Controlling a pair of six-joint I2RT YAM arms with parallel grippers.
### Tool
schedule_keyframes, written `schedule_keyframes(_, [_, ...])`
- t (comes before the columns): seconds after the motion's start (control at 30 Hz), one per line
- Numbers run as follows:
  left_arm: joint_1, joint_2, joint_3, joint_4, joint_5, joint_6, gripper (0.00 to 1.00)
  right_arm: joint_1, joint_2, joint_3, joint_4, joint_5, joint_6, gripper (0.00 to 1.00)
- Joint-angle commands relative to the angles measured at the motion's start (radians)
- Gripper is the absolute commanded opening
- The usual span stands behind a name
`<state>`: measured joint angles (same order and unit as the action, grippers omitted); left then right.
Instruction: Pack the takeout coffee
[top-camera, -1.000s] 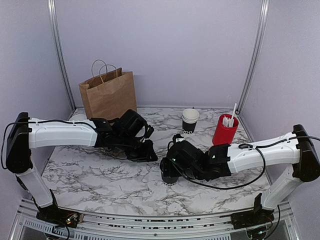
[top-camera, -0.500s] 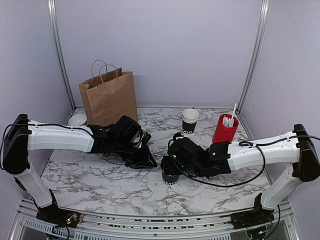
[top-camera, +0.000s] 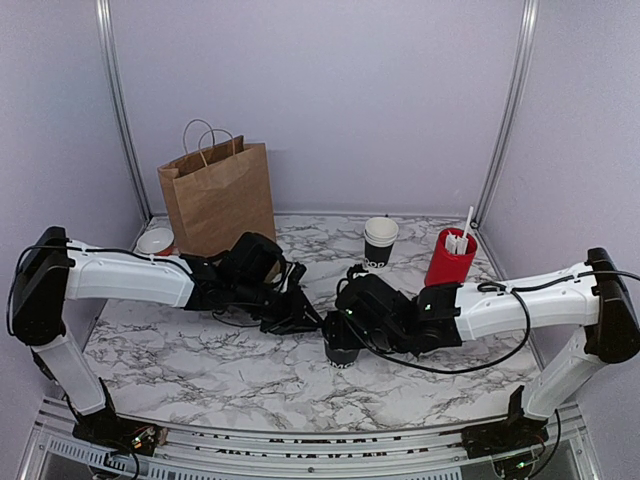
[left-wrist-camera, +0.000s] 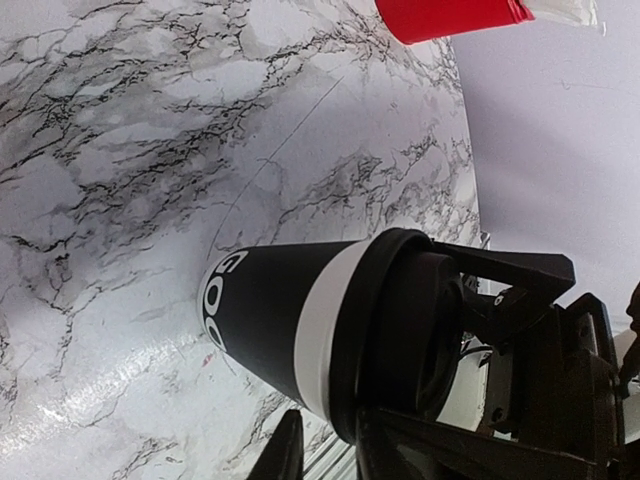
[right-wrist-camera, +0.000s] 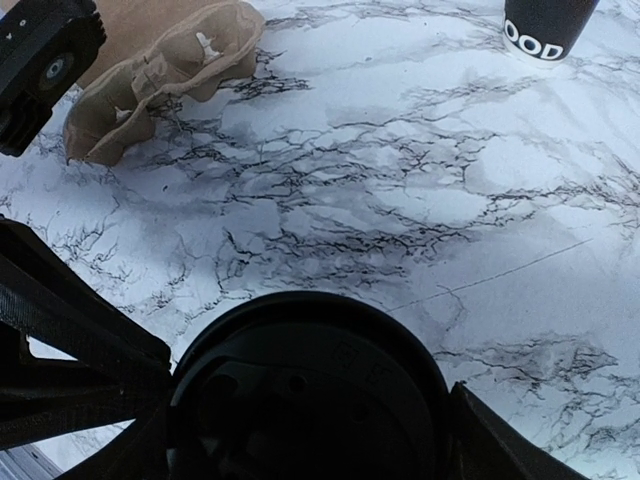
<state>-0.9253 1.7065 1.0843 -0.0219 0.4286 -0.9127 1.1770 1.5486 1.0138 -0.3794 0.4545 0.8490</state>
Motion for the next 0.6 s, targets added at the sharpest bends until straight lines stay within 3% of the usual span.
schedule_keyframes(0.0, [-0.009,0.051,-0.011,0.019,-0.001,0.002,0.18,-0.005,0.06,-0.04,-0.089,-0.074,0.002,0.82])
schedule_keyframes(0.37, [-0.046,0.127,0.029,-0.209,-0.149,0.125,0.14,0.012,0.1,-0.044,-0.091,-0.069,0.005,0.82])
schedule_keyframes(0.57, [-0.062,0.159,0.012,-0.24,-0.191,0.133,0.1,0.025,0.117,-0.035,-0.12,-0.042,0.007,0.82])
